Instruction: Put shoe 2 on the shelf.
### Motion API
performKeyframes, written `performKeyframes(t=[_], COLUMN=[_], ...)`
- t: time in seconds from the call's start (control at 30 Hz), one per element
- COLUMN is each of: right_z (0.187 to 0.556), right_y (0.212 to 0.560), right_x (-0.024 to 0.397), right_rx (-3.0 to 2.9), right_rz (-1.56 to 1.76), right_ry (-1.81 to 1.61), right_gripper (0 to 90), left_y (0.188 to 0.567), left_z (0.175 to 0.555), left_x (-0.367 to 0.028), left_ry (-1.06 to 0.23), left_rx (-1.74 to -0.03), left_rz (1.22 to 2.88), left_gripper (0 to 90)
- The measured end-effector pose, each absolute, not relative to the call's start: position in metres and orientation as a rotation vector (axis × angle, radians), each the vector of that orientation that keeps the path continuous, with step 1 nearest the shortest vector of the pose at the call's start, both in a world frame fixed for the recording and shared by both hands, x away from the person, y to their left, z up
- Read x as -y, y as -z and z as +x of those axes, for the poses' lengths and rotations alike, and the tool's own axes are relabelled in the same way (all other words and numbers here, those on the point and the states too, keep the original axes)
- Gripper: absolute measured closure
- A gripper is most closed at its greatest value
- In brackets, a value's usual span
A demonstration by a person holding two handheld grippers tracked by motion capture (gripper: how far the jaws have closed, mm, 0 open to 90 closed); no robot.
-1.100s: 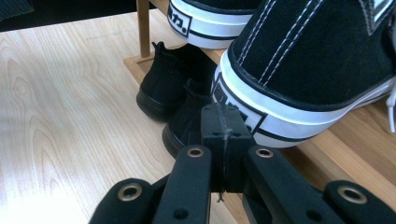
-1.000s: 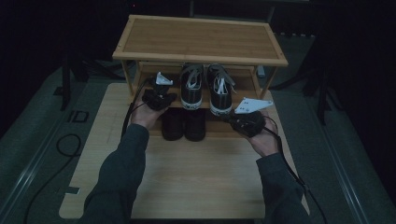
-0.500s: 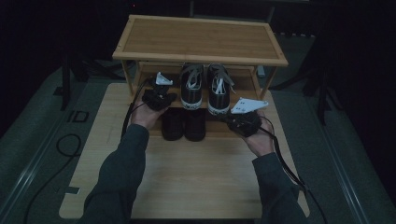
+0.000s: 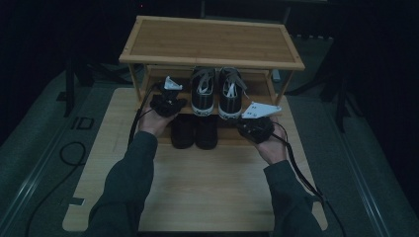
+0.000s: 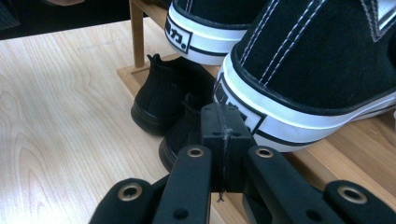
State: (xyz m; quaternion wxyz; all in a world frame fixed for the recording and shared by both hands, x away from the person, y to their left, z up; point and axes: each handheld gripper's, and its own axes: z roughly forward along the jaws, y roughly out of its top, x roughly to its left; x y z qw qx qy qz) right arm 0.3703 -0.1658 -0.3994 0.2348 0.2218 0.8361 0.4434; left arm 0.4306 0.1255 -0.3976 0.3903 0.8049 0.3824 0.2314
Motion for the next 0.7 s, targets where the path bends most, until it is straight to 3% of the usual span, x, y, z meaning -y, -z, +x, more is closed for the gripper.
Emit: performKeyframes(t=[0.7], right_z=[0.3768], right_y=[0.3958], right_x=[0.1579], right_rx=[-2.298], right_rz=[0.608], right_ry=[-1.197], right_gripper=[90.0], left_y=[0.3974], left_z=[0.4309], left_x=[-0.1257], left_ry=[-0.586], left_rx=[-0.969], left_rz=[2.047], left_gripper=[90.0])
